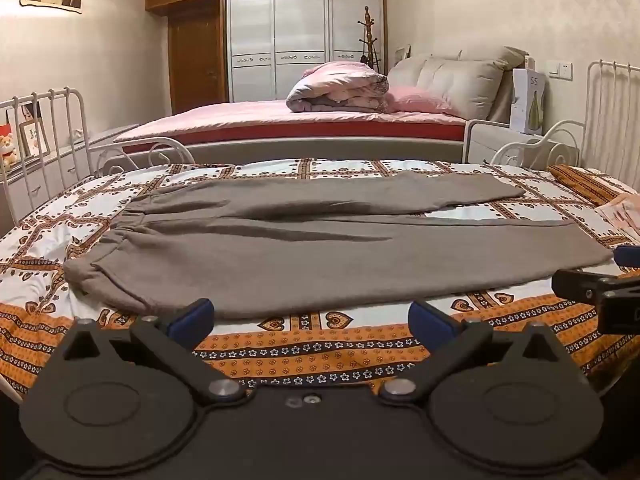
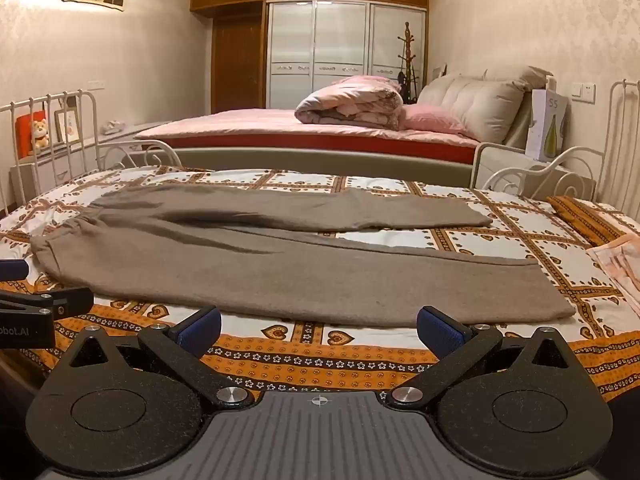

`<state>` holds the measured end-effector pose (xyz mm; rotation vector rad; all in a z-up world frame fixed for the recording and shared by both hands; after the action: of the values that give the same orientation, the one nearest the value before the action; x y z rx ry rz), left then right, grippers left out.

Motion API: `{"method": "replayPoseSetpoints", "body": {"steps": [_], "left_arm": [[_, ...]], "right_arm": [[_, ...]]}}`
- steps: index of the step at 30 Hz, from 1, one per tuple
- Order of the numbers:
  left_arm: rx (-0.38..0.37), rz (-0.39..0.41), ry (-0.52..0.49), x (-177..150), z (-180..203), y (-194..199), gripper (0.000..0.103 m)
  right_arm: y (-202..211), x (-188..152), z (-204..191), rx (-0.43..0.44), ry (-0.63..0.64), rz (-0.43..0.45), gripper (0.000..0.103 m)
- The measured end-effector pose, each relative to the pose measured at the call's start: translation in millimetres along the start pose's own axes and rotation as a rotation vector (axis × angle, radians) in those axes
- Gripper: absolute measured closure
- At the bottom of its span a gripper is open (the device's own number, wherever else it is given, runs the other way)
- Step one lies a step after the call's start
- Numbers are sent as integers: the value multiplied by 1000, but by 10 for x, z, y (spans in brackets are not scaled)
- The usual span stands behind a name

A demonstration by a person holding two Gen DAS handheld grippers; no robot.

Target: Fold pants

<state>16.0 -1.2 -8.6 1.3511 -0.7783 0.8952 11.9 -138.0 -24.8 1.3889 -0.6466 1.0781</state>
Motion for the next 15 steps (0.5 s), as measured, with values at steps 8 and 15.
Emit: {"method": "replayPoseSetpoints", "body": {"steps": [8, 15], "left_arm": [[-7, -11, 28, -31, -37, -37, 6], [-7, -30, 20, -13, -18, -45, 6]], "right_arm": [[8, 4, -2, -4, 1, 2, 0], [8, 6, 59, 0, -1, 2, 0]]}}
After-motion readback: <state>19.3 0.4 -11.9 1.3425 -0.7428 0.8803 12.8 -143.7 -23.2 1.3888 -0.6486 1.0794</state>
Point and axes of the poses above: each gripper's, at about its wrist camera, not at the fingertips, and y roughly against the way its jaws point, z to its right, x to its top, the point moved 2 cm from there along -y, roughly the way its jaws point, and after that the axes turned 9 degrees about y, right-handed, at the moved point
